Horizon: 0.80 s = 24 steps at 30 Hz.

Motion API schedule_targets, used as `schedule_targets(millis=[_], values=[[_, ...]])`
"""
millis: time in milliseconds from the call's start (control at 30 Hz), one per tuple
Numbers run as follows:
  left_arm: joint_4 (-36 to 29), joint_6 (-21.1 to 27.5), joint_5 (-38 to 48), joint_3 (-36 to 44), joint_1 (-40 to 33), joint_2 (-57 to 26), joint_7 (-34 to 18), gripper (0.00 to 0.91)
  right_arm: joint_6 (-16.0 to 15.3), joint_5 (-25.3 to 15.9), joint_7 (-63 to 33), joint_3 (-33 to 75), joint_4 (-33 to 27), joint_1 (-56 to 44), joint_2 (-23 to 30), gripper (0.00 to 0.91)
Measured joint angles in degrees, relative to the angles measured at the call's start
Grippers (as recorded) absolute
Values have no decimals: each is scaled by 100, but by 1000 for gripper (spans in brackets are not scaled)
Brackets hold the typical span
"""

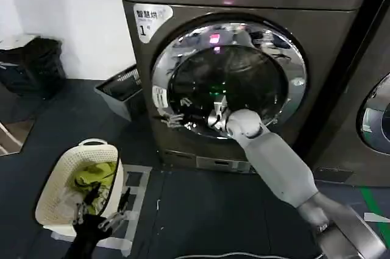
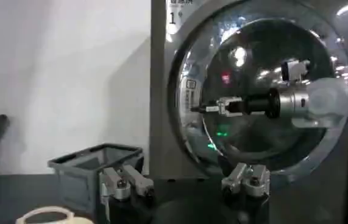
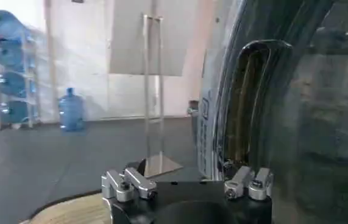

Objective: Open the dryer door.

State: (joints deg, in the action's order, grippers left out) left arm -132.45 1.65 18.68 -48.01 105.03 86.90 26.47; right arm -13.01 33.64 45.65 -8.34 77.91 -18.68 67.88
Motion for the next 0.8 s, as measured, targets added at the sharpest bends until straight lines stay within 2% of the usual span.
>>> schedule_targets(millis=[100, 400, 667, 800], values=[[166, 261, 405, -250, -186, -223, 9, 907, -20, -14, 448, 51, 186, -113, -154, 907], [608, 426, 1238, -672, -719, -1201, -192, 907, -147, -21, 1766, 328, 733, -468, -615, 907], [1070, 1137, 2110, -458, -1339, -2189, -270, 907, -152, 152, 2481, 700, 1235, -869, -974, 907], [1468, 1071, 2267, -167, -1732, -2620, 43, 907, -174, 227, 3002, 975, 1508, -1162, -1181, 907]])
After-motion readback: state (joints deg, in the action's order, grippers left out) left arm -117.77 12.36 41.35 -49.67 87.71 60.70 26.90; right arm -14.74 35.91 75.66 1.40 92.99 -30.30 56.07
